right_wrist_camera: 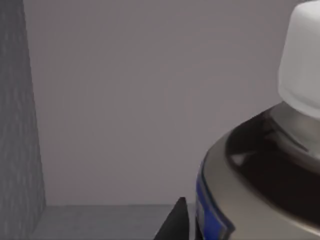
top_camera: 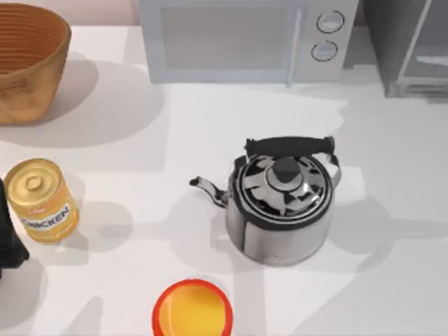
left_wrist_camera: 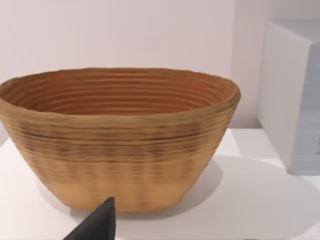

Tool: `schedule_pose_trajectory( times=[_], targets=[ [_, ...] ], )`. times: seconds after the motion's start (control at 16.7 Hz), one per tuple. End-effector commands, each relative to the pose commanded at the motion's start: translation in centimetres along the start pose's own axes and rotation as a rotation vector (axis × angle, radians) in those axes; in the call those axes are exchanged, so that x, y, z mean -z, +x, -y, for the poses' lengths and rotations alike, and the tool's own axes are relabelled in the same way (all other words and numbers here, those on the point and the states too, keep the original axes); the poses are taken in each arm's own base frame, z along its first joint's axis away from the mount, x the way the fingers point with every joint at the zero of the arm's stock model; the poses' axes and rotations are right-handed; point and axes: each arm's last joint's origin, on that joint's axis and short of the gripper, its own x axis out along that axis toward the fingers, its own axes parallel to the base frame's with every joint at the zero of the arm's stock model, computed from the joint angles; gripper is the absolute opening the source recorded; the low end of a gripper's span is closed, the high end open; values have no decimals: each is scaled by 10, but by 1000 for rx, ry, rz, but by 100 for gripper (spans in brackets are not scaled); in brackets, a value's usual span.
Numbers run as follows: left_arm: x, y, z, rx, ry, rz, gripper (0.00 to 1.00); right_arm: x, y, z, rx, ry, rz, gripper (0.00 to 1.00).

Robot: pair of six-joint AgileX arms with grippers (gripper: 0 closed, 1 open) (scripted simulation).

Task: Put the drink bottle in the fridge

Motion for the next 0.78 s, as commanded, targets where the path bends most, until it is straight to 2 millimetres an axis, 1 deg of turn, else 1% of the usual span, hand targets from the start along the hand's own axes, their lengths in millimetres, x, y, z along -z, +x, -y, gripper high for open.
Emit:
schedule_pose_trajectory(
  times=[0.06, 0.18, 0.3, 0.66, 0.78],
  targets=[
    [0, 0, 0, 0, 0, 0, 100, 16, 5, 3, -9, 2, -25, 1],
    [0, 0, 0, 0, 0, 0, 100, 39, 11, 7, -28, 5, -65, 1],
    [0, 0, 0, 0, 0, 0, 100, 52, 13, 8, -42, 7, -89, 1],
    [0, 0, 0, 0, 0, 0, 100, 56, 13, 6, -47, 12, -101, 1],
    [0, 0, 0, 0, 0, 0, 100, 58, 19, 6, -46, 17, -105, 1]
  ],
)
